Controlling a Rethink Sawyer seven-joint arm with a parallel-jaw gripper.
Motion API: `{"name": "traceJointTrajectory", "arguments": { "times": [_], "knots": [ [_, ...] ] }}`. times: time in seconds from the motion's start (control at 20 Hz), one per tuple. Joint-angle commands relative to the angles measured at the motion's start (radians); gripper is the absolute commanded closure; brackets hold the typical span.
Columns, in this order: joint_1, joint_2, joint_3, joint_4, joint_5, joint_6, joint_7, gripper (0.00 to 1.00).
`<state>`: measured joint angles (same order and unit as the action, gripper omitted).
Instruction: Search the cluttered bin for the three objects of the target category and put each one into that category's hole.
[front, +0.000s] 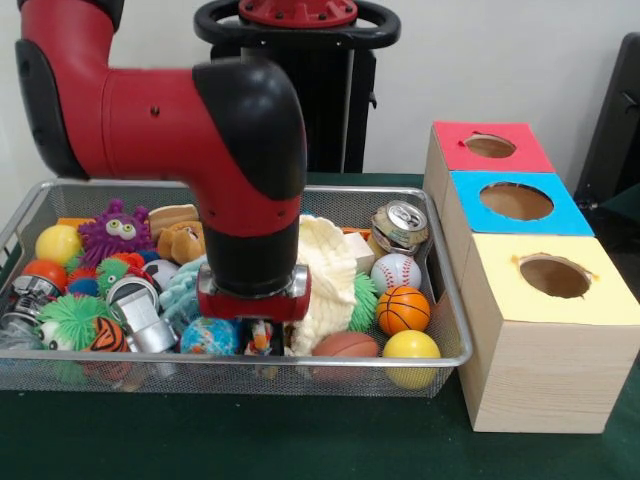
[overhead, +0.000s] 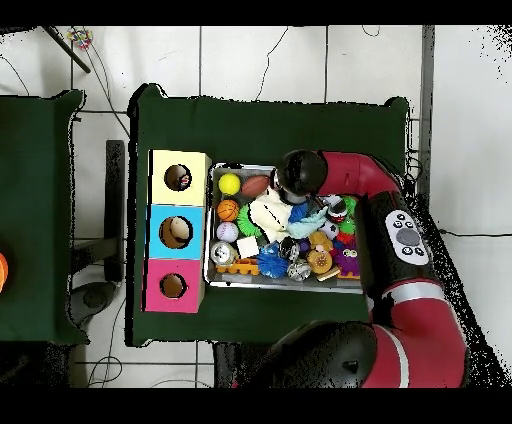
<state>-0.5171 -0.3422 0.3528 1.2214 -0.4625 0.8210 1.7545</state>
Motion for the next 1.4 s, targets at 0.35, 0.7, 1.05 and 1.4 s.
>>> {"name": "traceJointTrajectory", "arguments": {
  "times": [0.35,0.7,1.05,1.4],
  "knots": [
    [0.082,-0.282,-0.010,0.216,0.054,0.003,0.084,1.00],
    [0.189,-0.286,-0.076,0.220,0.085,-0.024,0.242,1.00],
    [0.258,-0.269,-0.116,0.203,0.145,-0.030,0.281,1.00],
    [0.323,-0.261,-0.161,0.129,0.209,0.022,0.308,1.00]
  ]
}}
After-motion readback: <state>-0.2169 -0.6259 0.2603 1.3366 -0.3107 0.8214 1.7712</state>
